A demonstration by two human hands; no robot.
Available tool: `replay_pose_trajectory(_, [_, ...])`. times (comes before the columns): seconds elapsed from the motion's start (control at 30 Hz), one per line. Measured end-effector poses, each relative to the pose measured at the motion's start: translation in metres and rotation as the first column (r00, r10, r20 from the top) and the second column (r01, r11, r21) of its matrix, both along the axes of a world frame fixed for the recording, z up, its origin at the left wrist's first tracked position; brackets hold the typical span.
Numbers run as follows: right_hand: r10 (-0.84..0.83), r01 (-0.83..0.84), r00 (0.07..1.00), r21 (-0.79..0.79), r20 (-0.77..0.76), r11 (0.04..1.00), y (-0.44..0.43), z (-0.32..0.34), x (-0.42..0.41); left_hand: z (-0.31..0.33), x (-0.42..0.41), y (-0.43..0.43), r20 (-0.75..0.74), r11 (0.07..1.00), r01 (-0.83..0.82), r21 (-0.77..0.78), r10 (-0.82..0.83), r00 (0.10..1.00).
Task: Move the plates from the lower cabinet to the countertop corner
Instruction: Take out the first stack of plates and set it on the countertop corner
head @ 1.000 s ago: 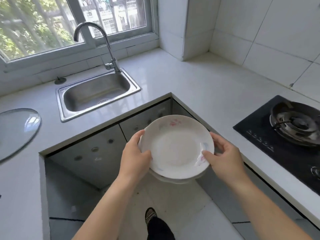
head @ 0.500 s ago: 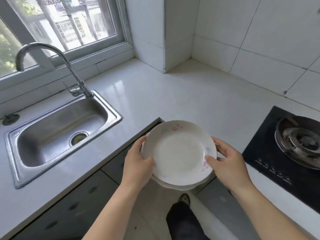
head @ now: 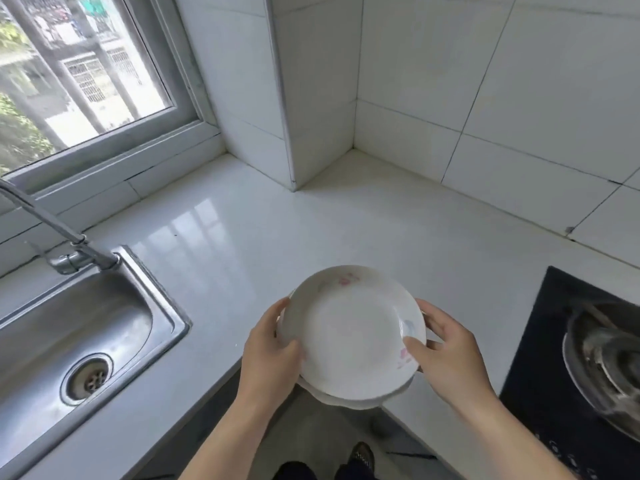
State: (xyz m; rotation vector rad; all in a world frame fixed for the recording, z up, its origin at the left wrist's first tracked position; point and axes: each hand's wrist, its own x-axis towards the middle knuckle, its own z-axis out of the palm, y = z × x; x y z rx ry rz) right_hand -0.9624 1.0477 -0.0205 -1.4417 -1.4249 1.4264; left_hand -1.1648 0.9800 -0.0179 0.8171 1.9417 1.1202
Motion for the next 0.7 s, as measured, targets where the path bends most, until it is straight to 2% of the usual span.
replay_pose_trajectory(0.27, [-0.035, 0.036, 0.999, -0.060, 0.020, 0.998, 0.057, -0.006, -0.019, -0.014, -0.021, 0.061, 0.001, 0.999, 0.019, -0.041, -0.019, 1.000])
replay_pose_trajectory(0.7, [-0.264, 0.264, 0.963, -0.006, 0.047, 0.964, 0.158, 0.005, -0.040, -0.011, -0.056, 0.197, 0.023, 0.970, 0.243, -0.009, -0.243, 0.970])
